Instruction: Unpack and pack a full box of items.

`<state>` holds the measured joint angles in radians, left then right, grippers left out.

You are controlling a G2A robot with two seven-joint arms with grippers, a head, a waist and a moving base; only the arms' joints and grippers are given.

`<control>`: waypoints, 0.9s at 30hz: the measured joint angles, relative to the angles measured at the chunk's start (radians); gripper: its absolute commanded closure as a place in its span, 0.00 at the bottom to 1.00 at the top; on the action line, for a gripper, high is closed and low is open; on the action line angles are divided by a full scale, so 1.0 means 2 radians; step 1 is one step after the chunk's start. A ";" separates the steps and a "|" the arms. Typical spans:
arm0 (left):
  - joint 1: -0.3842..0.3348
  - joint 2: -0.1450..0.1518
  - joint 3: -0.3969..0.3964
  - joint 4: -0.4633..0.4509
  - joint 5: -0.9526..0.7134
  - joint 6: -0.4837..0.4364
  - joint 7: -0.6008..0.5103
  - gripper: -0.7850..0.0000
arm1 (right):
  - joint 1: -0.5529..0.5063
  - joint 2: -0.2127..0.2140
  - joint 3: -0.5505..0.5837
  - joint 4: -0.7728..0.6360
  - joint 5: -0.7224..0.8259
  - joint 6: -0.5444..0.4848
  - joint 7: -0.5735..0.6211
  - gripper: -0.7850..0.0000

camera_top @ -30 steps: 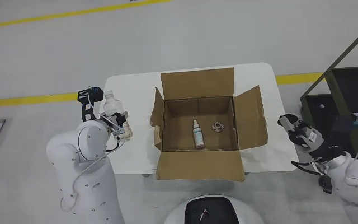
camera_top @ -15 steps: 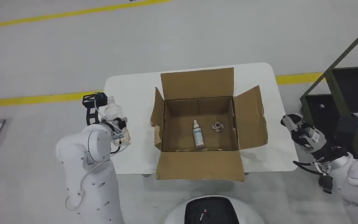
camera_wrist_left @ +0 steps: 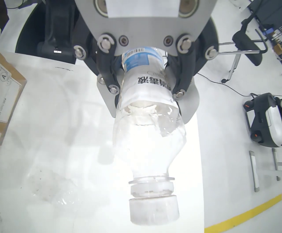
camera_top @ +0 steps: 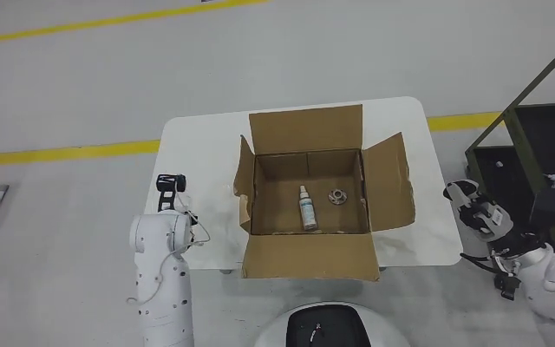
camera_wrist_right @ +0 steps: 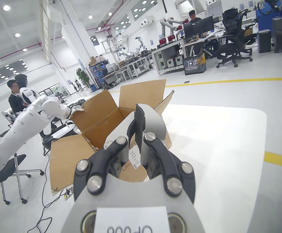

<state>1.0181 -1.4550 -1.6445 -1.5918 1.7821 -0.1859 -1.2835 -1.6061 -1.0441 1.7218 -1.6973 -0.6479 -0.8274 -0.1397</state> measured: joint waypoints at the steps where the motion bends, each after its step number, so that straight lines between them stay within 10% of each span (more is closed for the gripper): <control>1: 0.001 0.000 0.004 0.007 0.004 0.000 0.005 1.00 | 0.000 0.000 0.000 0.001 0.000 -0.001 0.000 1.00; 18: -0.046 0.003 0.038 0.142 0.033 0.015 0.035 1.00 | 0.008 -0.002 0.009 0.010 -0.004 -0.008 0.012 1.00; 20: -0.050 0.002 0.041 0.148 0.030 0.017 0.033 0.78 | 0.009 -0.002 0.010 0.010 -0.004 -0.008 0.013 1.00; 21: -0.052 0.002 0.043 0.151 0.029 0.017 0.033 0.52 | 0.009 -0.002 0.010 0.010 -0.004 -0.008 0.014 1.00; 22: -0.054 0.002 0.044 0.154 0.028 0.018 0.031 0.00 | 0.009 -0.002 0.010 0.010 -0.004 -0.008 0.014 1.00; 27: -0.062 0.002 0.050 0.165 0.028 0.020 0.025 0.00 | 0.012 -0.003 0.011 0.011 -0.005 -0.008 0.018 1.00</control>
<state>0.8946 -1.4504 -1.5436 -1.2619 1.8388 -0.1465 -1.2337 -1.5820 -1.0493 1.7434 -1.6750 -0.6573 -0.8437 -0.1041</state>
